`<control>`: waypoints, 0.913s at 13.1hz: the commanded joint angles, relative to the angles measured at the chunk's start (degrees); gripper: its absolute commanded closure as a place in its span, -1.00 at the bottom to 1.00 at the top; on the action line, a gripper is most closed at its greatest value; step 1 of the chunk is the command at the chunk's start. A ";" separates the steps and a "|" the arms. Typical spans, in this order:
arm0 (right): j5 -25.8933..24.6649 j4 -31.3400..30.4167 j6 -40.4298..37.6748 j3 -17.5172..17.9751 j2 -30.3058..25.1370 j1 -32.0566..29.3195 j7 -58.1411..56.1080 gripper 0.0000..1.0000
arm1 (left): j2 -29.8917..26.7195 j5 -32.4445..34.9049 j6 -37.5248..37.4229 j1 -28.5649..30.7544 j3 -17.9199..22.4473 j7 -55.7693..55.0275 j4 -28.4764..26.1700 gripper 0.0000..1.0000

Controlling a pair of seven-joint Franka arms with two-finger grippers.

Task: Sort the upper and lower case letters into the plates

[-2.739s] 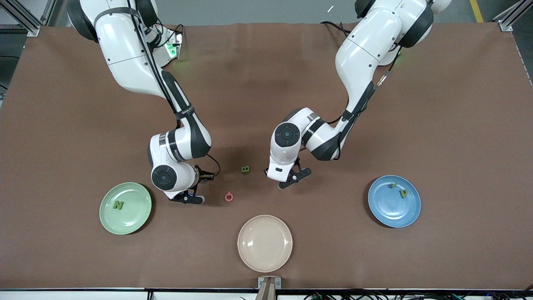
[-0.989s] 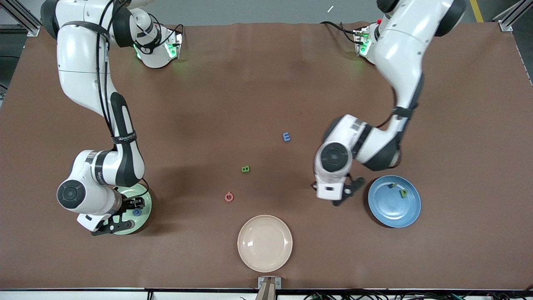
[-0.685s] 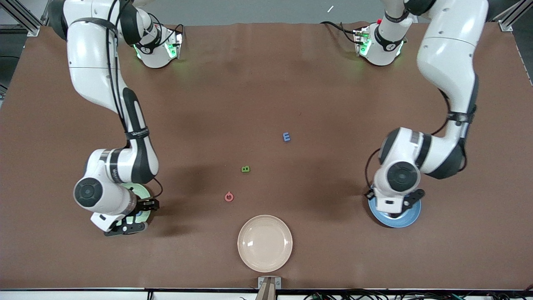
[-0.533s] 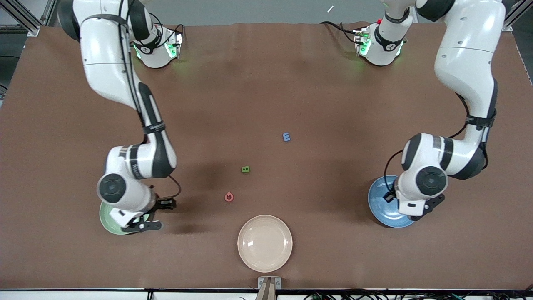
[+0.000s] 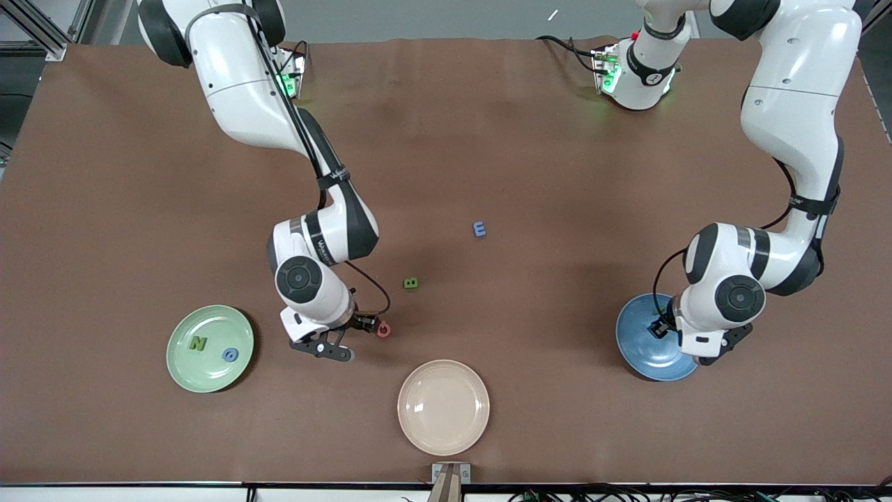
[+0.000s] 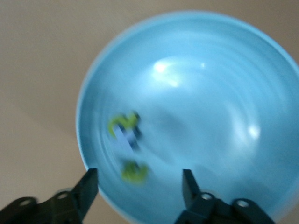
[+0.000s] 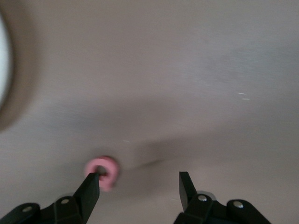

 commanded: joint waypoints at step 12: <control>0.24 0.62 8.20 0.15 4.97 4.03 1.57 0.47 | -1.69 7.27 11.05 -17.24 -18.73 -32.87 -13.29 -0.57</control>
